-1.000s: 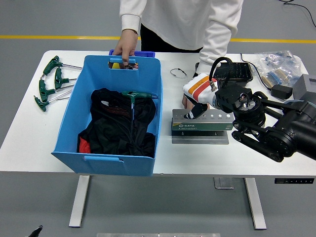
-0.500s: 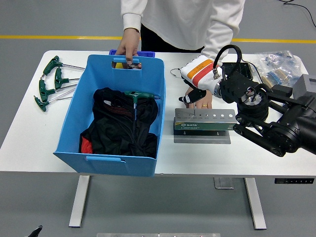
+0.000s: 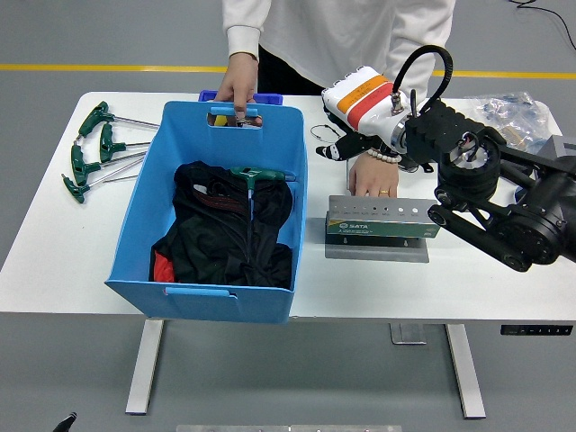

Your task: Lift tool from toolbox,place it in box,lift tool from toolbox,place it in box

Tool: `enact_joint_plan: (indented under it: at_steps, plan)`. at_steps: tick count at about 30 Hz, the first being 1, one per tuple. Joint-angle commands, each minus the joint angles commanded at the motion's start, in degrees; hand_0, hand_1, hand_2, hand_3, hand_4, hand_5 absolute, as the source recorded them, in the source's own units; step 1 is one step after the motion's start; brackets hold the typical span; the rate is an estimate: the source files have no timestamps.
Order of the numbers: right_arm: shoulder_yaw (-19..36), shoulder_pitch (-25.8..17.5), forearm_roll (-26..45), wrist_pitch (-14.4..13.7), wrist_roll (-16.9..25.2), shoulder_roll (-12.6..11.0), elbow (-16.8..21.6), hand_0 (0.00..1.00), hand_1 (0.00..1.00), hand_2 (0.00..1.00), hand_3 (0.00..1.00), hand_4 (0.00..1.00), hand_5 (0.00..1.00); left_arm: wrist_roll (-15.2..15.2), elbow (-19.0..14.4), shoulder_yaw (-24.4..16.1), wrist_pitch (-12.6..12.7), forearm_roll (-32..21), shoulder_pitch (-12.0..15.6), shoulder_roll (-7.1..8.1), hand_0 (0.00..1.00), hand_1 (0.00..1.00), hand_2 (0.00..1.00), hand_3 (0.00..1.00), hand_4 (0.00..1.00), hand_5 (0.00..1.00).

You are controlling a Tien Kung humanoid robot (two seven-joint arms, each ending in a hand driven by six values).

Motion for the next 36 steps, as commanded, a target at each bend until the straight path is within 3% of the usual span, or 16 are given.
enact_joint_plan:
  at_steps: [4, 10, 16, 17, 22, 23, 26, 28, 29, 34, 35, 36]
  plan:
    - [2.67, 0.06, -1.47, -0.03, -0.53, 0.02, 2.81, 0.002, 0.002, 0.002, 0.024, 0.825, 0.557, -0.03, 0.00, 0.00, -0.03, 0.01, -0.08, 0.02, 0.782, 0.803, 0.811, 0.726, 0.713, 0.587]
    - [6.12, -0.80, -5.07, -2.17, -2.94, 1.08, 7.66, 0.002, 0.002, 0.002, 0.023, 0.825, 0.568, -0.04, 0.00, -0.21, 0.00, 0.10, -0.15, -0.06, 0.781, 0.803, 0.812, 0.725, 0.713, 0.587]
    - [3.91, -1.27, -5.43, -9.51, -2.94, 2.63, 13.10, 0.002, 0.002, 0.026, 0.049, 0.825, 0.562, -0.02, 0.00, -0.23, 0.01, 0.07, -0.15, -0.09, 0.781, 0.803, 0.812, 0.725, 0.712, 0.589]
    - [2.99, -1.25, -4.66, -9.87, -2.84, 2.87, 13.68, 0.002, 0.015, 0.092, 0.158, 0.841, 0.521, -0.01, 0.00, -0.27, 0.01, 0.11, -0.16, -0.09, 0.780, 0.803, 0.812, 0.726, 0.712, 0.590]
    - [-2.35, -1.05, -1.85, -8.10, -2.81, 4.07, 14.74, 0.002, 0.015, 0.092, 0.158, 0.841, 0.521, -0.01, 0.00, -0.19, -0.01, 0.03, -0.18, -0.07, 0.780, 0.803, 0.812, 0.726, 0.712, 0.590]
    - [-3.44, -1.10, -1.45, -7.29, -2.76, 4.44, 14.51, 0.117, 0.142, 0.218, 0.373, 0.842, 0.538, -0.02, 0.00, -0.15, -0.01, -0.01, -0.19, -0.07, 0.779, 0.803, 0.811, 0.726, 0.712, 0.590]
    - [-5.02, -1.41, -0.52, -5.13, -2.80, 5.02, 14.03, 0.117, 0.142, 0.218, 0.373, 0.842, 0.538, -0.05, 0.00, -0.09, -0.01, -0.13, -0.18, -0.08, 0.779, 0.803, 0.811, 0.726, 0.712, 0.590]
    - [-5.84, -1.70, 0.98, -1.54, -3.52, 5.35, 13.51, 0.117, 0.142, 0.218, 0.373, 0.842, 0.538, -0.06, 0.00, -0.03, -0.04, -0.15, -0.19, -0.08, 0.779, 0.803, 0.811, 0.726, 0.712, 0.590]
    - [-6.05, -1.77, 1.51, -0.41, -3.30, 5.41, 13.15, 0.587, 0.664, 0.824, 0.835, 0.969, 0.618, -0.07, 0.00, -0.02, -0.05, -0.15, -0.20, -0.07, 0.779, 0.802, 0.810, 0.724, 0.712, 0.589]
    - [-6.15, -2.43, 2.68, -1.67, -1.21, 5.26, 11.10, 0.587, 0.664, 0.824, 0.835, 0.969, 0.618, -0.12, 0.00, 0.03, -0.10, -0.25, -0.18, -0.04, 0.779, 0.802, 0.810, 0.724, 0.712, 0.589]
    - [-6.11, -2.46, 2.77, -1.76, -1.17, 5.22, 10.92, 0.771, 0.830, 0.992, 0.998, 0.998, 0.736, -0.11, 0.00, 0.01, -0.10, -0.22, -0.18, -0.03, 0.778, 0.802, 0.811, 0.724, 0.712, 0.590]
    - [-6.03, -2.51, 2.86, -1.81, -1.14, 5.16, 10.75, 0.771, 0.830, 0.992, 0.998, 0.998, 0.736, -0.12, 0.00, 0.02, -0.11, -0.21, -0.17, -0.02, 0.778, 0.802, 0.811, 0.724, 0.712, 0.590]
